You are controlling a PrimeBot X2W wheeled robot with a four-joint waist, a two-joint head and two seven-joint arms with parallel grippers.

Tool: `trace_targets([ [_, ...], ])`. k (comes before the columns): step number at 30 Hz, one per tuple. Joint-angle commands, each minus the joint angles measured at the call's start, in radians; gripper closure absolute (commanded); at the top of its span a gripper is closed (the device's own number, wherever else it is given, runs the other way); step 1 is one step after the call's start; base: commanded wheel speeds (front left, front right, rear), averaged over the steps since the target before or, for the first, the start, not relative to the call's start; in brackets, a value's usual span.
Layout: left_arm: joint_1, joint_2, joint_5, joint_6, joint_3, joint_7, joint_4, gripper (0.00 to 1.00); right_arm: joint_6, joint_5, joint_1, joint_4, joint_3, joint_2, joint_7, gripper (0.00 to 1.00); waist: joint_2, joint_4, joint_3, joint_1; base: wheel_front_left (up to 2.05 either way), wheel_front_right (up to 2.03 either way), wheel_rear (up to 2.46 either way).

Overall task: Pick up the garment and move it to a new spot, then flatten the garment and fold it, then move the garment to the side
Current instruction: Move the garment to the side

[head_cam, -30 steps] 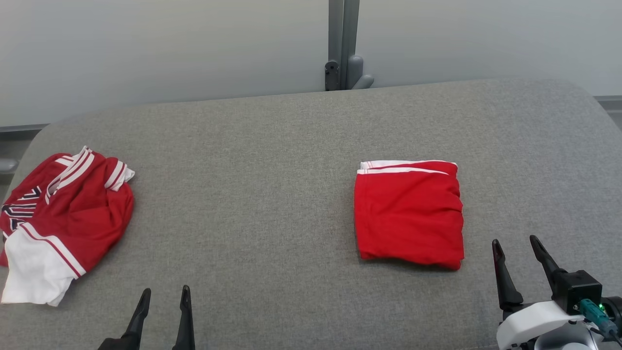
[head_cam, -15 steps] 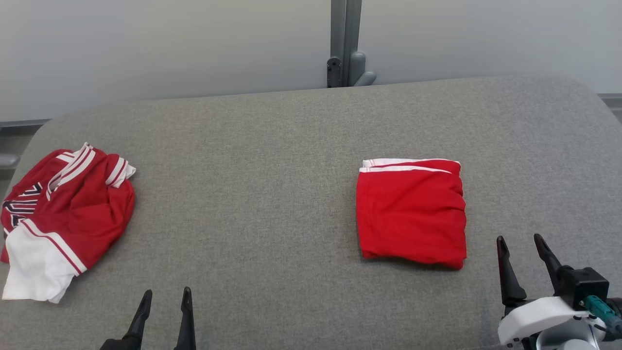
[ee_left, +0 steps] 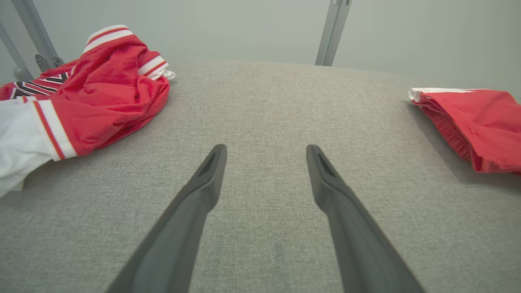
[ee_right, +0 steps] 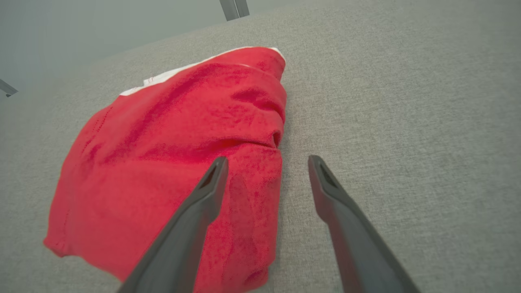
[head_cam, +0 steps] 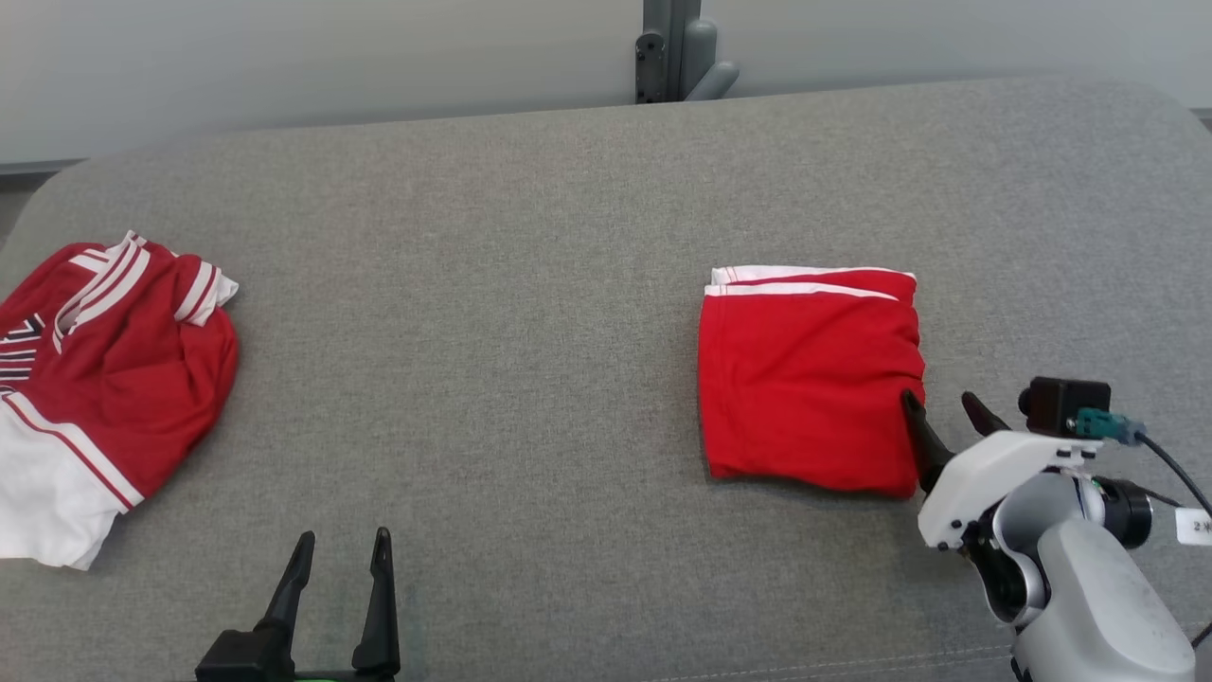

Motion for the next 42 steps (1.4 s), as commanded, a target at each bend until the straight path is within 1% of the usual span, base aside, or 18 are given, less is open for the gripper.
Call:
trace_targets([
  [1, -0.021, 0.001, -0.005, 0.003, 0.000, -0.003, 0.001, 0.00, -0.001, 0.008, -0.037, 0.026, 0.005, 0.000, 0.014, 0.00, 0.0090, 0.007, 0.031, 0.0000, 0.00, 0.00, 0.00],
  [8, -0.059, 0.001, -0.003, -0.003, -0.013, -0.003, 0.011, 0.00, -0.001, 0.042, -0.164, 0.187, 0.015, 0.005, 0.083, 0.00, 0.0090, 0.033, 0.063, 0.0000, 0.00, 0.00, 0.00],
  [11, -0.069, 0.001, -0.006, 0.000, -0.016, -0.003, 0.011, 0.00, -0.001, 0.102, -0.195, 0.235, 0.014, 0.019, 0.100, 0.00, 0.0090, 0.040, 0.070, 0.0000, 0.00, 0.00, 0.00],
  [12, -0.070, 0.001, -0.008, 0.001, -0.017, -0.003, 0.011, 0.00, -0.001, 0.124, -0.204, 0.244, 0.020, 0.021, 0.107, 0.27, 0.0090, 0.042, 0.071, 0.0000, 0.00, 0.00, 0.00],
  [13, -0.069, 0.001, -0.009, 0.002, -0.017, -0.003, 0.011, 0.00, -0.001, 0.148, -0.210, 0.250, 0.025, 0.024, 0.108, 1.00, 0.0090, 0.042, 0.072, 0.0000, 0.00, 0.00, 0.00],
  [16, -0.061, 0.001, -0.012, 0.007, -0.011, -0.003, 0.009, 0.00, -0.001, 0.203, -0.213, 0.256, 0.051, 0.018, 0.098, 1.00, 0.0090, 0.030, 0.070, 0.0000, 0.00, 0.00, 0.00],
  [20, -0.048, 0.001, -0.004, 0.005, -0.011, -0.003, 0.000, 0.00, -0.001, 0.257, -0.212, 0.248, 0.089, -0.006, 0.092, 1.00, 0.0090, -0.012, 0.067, 0.0000, 0.00, 0.00, 0.00],
  [23, -0.050, 0.001, 0.008, 0.003, -0.002, -0.003, -0.007, 0.00, -0.001, 0.290, -0.217, 0.247, 0.114, -0.023, 0.094, 1.00, 0.0090, -0.059, 0.067, 0.0000, 0.00, 0.00, 0.00],
  [27, -0.064, 0.001, 0.022, -0.005, 0.015, -0.003, -0.019, 0.00, -0.001, 0.317, -0.231, 0.251, 0.146, -0.046, 0.102, 1.00, 0.0090, -0.140, 0.081, 0.0000, 0.00, 0.00, 0.00],
  [28, -0.070, 0.001, 0.026, -0.008, 0.015, -0.003, -0.022, 0.00, -0.001, 0.320, -0.236, 0.253, 0.152, -0.055, 0.100, 1.00, 0.0090, -0.161, 0.088, 0.0000, 0.00, 0.00, 0.00],
  [29, -0.070, 0.001, 0.026, -0.008, 0.015, -0.003, -0.022, 0.00, -0.001, 0.320, -0.236, 0.253, 0.152, -0.055, 0.100, 1.00, 0.0090, -0.161, 0.088, 0.0000, 0.00, 0.00, 0.00],
  [31, -0.084, 0.001, 0.035, -0.014, 0.014, -0.003, -0.030, 0.00, -0.001, 0.323, -0.245, 0.260, 0.166, -0.069, 0.100, 1.00, 0.0090, -0.200, 0.106, 0.0000, 0.00, 0.00, 0.00],
  [35, -0.122, 0.001, 0.053, -0.023, -0.001, -0.003, -0.037, 0.00, -0.001, 0.302, -0.288, 0.282, 0.195, -0.105, 0.088, 1.00, 0.0090, -0.254, 0.154, 0.0000, 0.00, 0.00, 0.00],
  [38, -0.154, 0.007, 0.066, -0.031, -0.014, -0.003, -0.033, 0.00, -0.001, 0.278, -0.332, 0.302, 0.221, -0.133, 0.071, 1.00, 0.0090, -0.267, 0.192, 0.0000, 0.00, 0.00, 0.00],
  [42, -0.188, 0.013, 0.069, -0.037, -0.022, -0.003, -0.037, 0.00, -0.001, 0.235, -0.409, 0.338, 0.241, -0.186, 0.039, 1.00, 0.0090, -0.255, 0.243, 0.0000, 0.00, 0.00, 0.00],
])
